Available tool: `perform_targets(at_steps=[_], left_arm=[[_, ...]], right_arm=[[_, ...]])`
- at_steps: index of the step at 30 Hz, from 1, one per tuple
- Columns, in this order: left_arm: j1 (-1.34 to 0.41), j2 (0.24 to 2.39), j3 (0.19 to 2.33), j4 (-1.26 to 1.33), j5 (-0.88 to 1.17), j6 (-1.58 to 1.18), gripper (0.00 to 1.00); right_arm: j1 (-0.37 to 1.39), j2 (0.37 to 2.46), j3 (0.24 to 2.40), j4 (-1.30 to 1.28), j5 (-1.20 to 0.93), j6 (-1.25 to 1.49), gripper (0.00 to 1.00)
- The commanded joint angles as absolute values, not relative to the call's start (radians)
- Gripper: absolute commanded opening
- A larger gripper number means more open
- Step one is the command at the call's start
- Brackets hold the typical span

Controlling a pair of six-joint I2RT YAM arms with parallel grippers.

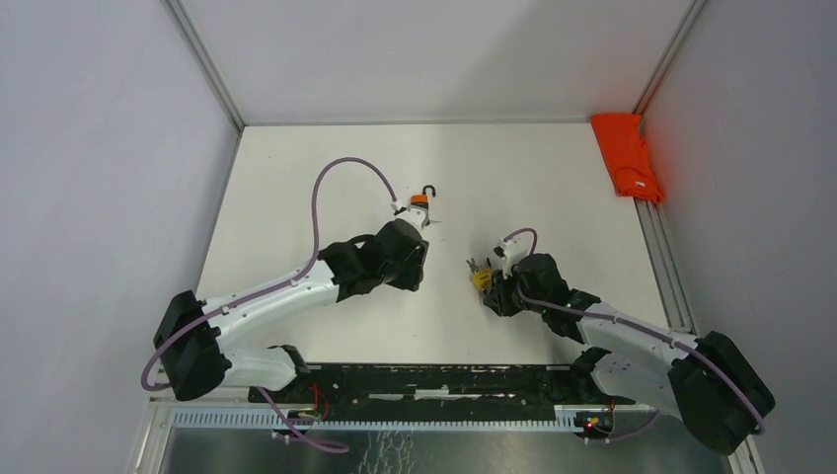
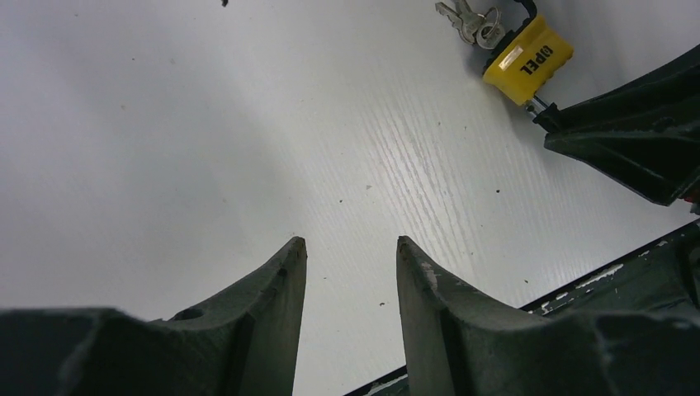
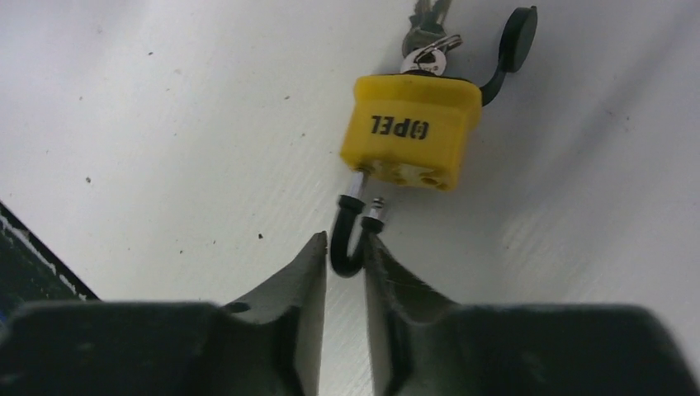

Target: Unlock with the key

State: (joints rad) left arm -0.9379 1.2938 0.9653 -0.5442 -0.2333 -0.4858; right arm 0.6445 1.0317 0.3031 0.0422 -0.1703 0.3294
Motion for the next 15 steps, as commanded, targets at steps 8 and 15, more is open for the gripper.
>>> perform_targets(at_steps=[8,15], left_arm=[[-0.921,1.224,0.913,-0.478,-0.199,-0.494,0.5],[-0.911,1.212,0.908,-0.466,-0.181,-0.492,0.5]], right_arm=[[0.652,1.058,0.267,0.149,-0.17,0.583,0.0],[0.644,1.106,0.197,0.245,-0.25,0.791,0.0]])
